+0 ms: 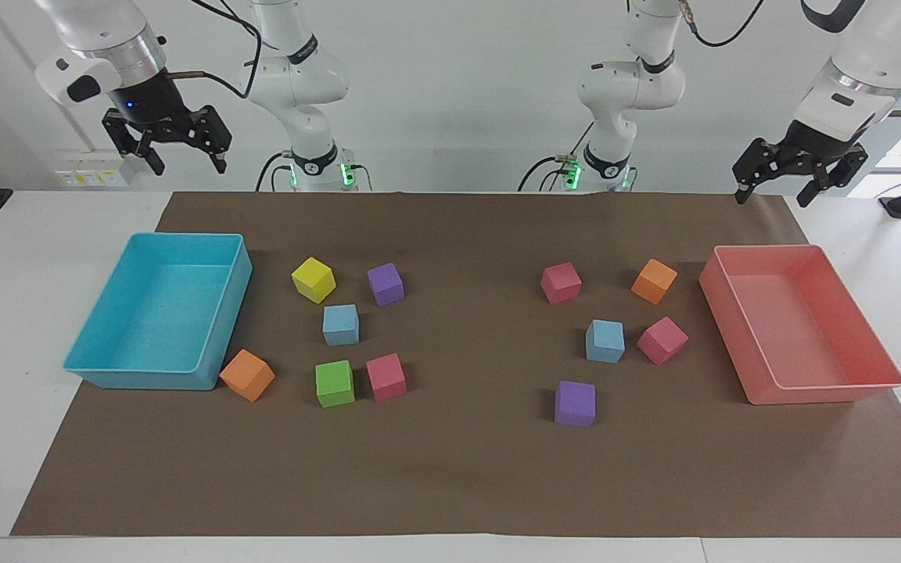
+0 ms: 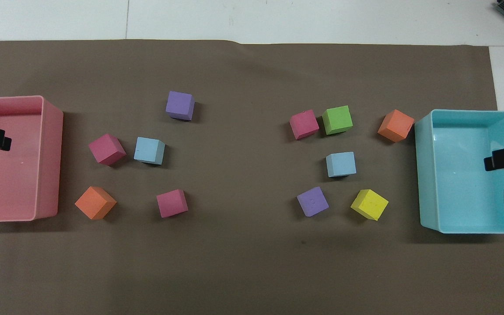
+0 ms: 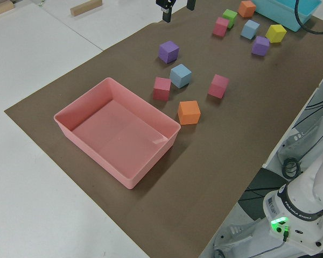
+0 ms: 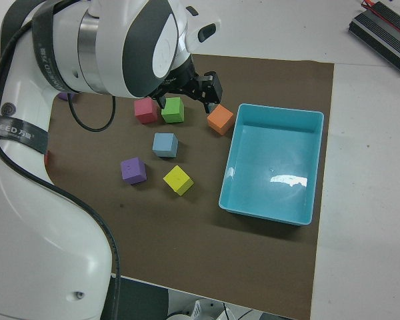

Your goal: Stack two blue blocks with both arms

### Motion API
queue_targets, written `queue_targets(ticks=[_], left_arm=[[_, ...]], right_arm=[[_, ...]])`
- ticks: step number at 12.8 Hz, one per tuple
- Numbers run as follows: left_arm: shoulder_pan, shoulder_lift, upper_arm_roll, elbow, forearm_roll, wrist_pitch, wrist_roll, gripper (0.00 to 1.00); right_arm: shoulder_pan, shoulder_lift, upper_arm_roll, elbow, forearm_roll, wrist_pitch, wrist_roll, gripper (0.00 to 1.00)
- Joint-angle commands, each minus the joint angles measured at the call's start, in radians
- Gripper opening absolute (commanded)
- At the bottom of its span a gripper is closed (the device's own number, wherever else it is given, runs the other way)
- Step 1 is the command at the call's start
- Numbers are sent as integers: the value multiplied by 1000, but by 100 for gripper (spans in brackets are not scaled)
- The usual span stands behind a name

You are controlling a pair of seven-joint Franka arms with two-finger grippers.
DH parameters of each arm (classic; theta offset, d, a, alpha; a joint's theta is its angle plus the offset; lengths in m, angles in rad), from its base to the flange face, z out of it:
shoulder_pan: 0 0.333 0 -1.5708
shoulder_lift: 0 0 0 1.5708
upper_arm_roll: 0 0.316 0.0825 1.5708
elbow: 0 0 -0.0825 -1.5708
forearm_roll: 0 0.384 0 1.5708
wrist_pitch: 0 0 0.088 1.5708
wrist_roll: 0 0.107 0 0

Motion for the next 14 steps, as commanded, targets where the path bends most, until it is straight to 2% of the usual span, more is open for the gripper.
queue_targets(ticks=[1, 14], left_arm=[[14, -12, -10, -1, 17, -20, -1, 100], [15, -12, -10, -1, 16, -20, -3, 100]], right_arm=[[-8, -9, 2, -5, -20, 11, -19, 100], [-7, -26, 2, -28, -21, 8, 13, 100]])
